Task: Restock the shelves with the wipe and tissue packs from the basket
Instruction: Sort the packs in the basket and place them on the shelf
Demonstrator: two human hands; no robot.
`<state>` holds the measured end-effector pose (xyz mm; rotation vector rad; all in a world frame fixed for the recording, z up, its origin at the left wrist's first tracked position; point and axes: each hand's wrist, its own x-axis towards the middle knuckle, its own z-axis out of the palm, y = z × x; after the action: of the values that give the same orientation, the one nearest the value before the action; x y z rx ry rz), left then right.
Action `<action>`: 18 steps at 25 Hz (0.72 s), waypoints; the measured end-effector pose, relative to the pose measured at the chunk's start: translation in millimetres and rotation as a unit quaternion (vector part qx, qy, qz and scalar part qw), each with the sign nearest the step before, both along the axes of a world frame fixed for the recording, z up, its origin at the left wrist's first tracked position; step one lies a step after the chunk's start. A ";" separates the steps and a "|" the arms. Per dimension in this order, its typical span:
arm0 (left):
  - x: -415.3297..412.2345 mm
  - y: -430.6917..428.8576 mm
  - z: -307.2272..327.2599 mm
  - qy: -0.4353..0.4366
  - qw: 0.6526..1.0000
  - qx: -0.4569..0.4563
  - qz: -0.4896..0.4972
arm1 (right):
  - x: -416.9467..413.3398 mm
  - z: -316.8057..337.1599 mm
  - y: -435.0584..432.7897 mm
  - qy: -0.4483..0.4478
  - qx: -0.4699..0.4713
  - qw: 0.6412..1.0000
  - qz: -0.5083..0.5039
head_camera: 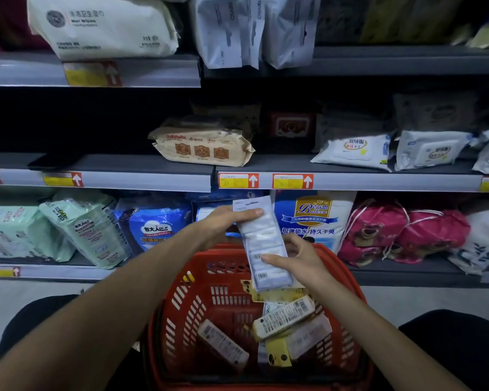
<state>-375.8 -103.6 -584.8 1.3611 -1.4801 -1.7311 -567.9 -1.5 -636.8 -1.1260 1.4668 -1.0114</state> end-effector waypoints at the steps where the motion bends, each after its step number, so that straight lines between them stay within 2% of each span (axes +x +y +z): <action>1: 2.5 -0.8 5.7 0.013 1.000 -0.005 -0.016 | -1.3 -1.9 -2.1 0.037 -0.034 0.999 -0.006; 3: 10.4 -1.9 10.2 0.085 0.995 0.059 -0.013 | -4.6 -5.7 -5.5 0.165 -0.127 0.978 -0.027; 4: 15.7 -0.8 8.0 0.124 0.985 0.116 0.000 | -6.9 -7.8 -6.6 0.250 -0.189 0.949 -0.041; 6: 25.8 9.4 -1.5 0.158 0.971 0.179 -0.004 | -14.6 -9.6 -10.3 0.414 -0.325 0.849 -0.049; 8: 31.4 23.4 -11.1 0.166 0.963 0.206 -0.042 | -22.9 -9.1 -16.4 0.508 -0.446 0.736 -0.032; 9: 33.1 30.7 -12.5 0.172 0.959 0.216 -0.055 | -24.7 -6.7 -17.6 0.523 -0.483 0.703 -0.021; 10: 35.0 35.6 -15.4 0.182 0.955 0.225 -0.055 | -25.4 -6.2 -19.1 0.528 -0.493 0.691 -0.016; 12: 37.0 41.8 -22.5 0.218 0.945 0.240 -0.033 | -18.5 -4.8 -18.8 0.542 -0.449 0.709 -0.043; 13: 35.0 43.5 -27.3 0.235 0.942 0.239 -0.006 | -13.2 -3.9 -17.3 0.534 -0.405 0.740 -0.067; 14: 30.6 44.6 -33.7 0.250 0.938 0.238 0.023 | -7.7 -0.3 -14.6 0.491 -0.358 0.788 -0.097; 16: 19.3 46.7 -42.1 0.284 0.925 0.243 0.064 | -0.5 11.0 -7.7 0.304 -0.254 0.906 -0.152; 17: 15.2 45.5 -46.0 0.305 0.919 0.240 0.065 | 4.6 18.4 -4.1 0.192 -0.204 0.945 -0.168; 18: 12.4 42.9 -48.6 0.327 0.915 0.231 0.050 | 11.4 24.9 1.0 0.100 -0.160 0.968 -0.165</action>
<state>-363.3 -60.7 -633.4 0.8732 -0.6445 -2.2531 -556.5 -0.5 -611.9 -1.2649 1.7353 -1.4403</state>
